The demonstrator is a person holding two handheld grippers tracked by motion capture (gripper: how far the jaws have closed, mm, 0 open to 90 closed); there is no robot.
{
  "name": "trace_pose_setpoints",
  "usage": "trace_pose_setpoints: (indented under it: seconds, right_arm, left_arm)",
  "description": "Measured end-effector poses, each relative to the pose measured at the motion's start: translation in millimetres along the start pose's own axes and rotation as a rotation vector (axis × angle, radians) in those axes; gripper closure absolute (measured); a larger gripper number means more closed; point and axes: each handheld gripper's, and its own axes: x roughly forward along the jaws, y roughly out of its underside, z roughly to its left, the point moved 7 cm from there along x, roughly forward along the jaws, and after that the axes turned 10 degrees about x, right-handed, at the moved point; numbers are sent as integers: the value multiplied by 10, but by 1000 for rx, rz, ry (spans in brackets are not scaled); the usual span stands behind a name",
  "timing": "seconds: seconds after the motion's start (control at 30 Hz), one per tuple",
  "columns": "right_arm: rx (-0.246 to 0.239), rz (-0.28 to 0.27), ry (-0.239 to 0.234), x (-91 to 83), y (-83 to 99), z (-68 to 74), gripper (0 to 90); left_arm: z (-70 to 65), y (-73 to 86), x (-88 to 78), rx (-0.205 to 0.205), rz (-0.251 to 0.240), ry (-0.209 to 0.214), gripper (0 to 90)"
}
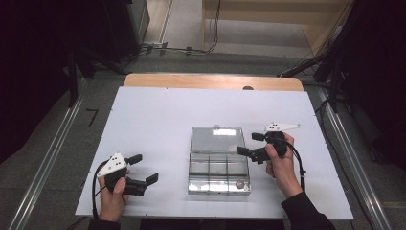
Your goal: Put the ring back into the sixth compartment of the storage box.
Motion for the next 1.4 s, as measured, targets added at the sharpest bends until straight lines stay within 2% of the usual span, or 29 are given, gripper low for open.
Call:
trace_pose_setpoints:
  seconds: [0.13, 0.2, 0.5, 0.67, 0.83, 1.03, 1.4]
  right_arm:
    - [7, 5, 1, 36, 19, -23, 0]
    - [7, 7, 4, 49, 26, -41, 0]
    - [31, -3, -2, 78, 16, -95, 0]
    - [31, -1, -2, 86, 11, -119, 0]
    - [43, -4, 13, 73, 10, -154, 0]
    - [45, -2, 9, 78, 11, -150, 0]
    - [60, 3, 13, 97, 20, -178, 0]
  left_arm:
    - [1, -22, -20, 17, -7, -19, 0]
    - [8, -31, -31, 10, -12, -31, 0]
    - [-61, -130, 3, 24, -15, -25, 0]
    - [-116, -223, 41, 6, -4, -29, 0]
    - [-139, -318, 54, 5, 0, -26, 0]
    - [-151, -389, 108, 2, -4, -9, 0]
    - [-181, -583, 272, 30, -10, 27, 0]
